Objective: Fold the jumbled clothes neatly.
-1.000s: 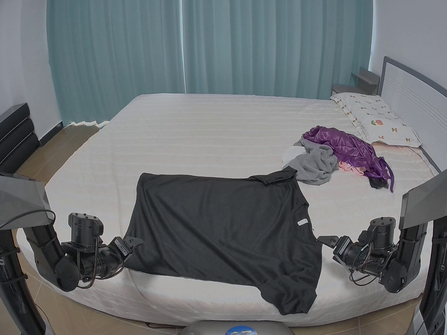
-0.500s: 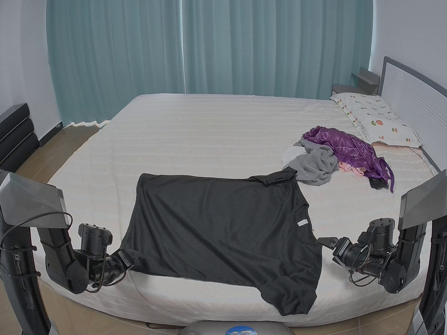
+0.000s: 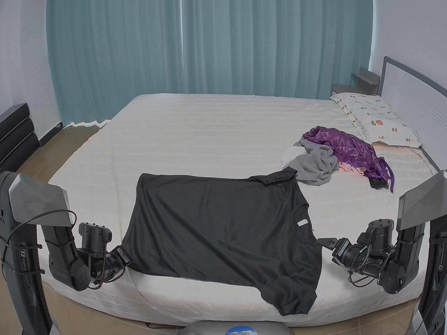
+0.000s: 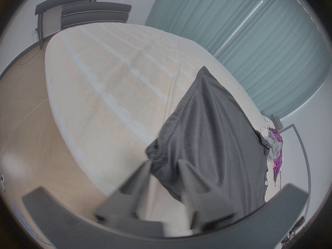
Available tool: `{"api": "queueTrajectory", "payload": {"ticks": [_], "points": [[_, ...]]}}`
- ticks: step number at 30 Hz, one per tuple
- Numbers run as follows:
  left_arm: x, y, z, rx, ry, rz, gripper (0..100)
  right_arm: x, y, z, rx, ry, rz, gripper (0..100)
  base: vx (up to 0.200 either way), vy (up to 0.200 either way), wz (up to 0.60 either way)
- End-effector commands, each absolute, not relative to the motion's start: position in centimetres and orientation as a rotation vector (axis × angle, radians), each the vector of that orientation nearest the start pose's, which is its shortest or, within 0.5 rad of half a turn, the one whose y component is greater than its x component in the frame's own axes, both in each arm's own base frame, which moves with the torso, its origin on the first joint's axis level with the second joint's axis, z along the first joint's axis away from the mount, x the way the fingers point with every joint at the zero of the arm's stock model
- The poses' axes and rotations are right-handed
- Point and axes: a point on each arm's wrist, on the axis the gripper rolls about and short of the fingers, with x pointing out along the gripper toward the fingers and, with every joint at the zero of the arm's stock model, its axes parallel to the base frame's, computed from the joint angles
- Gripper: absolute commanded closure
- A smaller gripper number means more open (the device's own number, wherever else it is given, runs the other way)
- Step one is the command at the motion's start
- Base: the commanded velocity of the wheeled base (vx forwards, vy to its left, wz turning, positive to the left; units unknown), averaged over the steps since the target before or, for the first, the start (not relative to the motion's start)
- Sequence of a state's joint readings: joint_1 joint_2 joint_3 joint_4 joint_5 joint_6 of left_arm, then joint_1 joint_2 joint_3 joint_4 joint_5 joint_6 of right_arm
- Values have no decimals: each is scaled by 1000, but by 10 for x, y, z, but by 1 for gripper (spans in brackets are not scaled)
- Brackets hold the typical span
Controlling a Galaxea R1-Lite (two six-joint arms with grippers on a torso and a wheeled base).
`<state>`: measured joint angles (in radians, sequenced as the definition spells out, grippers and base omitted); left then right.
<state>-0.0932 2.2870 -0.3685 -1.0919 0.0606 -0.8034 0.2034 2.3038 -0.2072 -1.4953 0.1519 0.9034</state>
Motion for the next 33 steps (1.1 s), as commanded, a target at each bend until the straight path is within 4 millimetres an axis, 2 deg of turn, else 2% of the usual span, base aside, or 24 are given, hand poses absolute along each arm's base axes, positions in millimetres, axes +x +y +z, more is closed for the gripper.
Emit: {"api": "queueTrajectory", "payload": {"ticks": [1, 10, 29, 33], "points": [[274, -22, -40, -694, 798, 313, 100, 256, 57, -25, 850, 721, 46, 0, 0, 0, 0], [258, -20, -30, -558, 803, 315, 100, 256, 57, -25, 850, 720, 47, 0, 0, 0, 0], [234, -9, -26, -365, 857, 323, 100, 259, 55, -27, 845, 717, 41, 0, 0, 0, 0], [228, -9, -29, -341, 895, 320, 100, 260, 57, -33, 837, 733, 38, 0, 0, 0, 0]]}}
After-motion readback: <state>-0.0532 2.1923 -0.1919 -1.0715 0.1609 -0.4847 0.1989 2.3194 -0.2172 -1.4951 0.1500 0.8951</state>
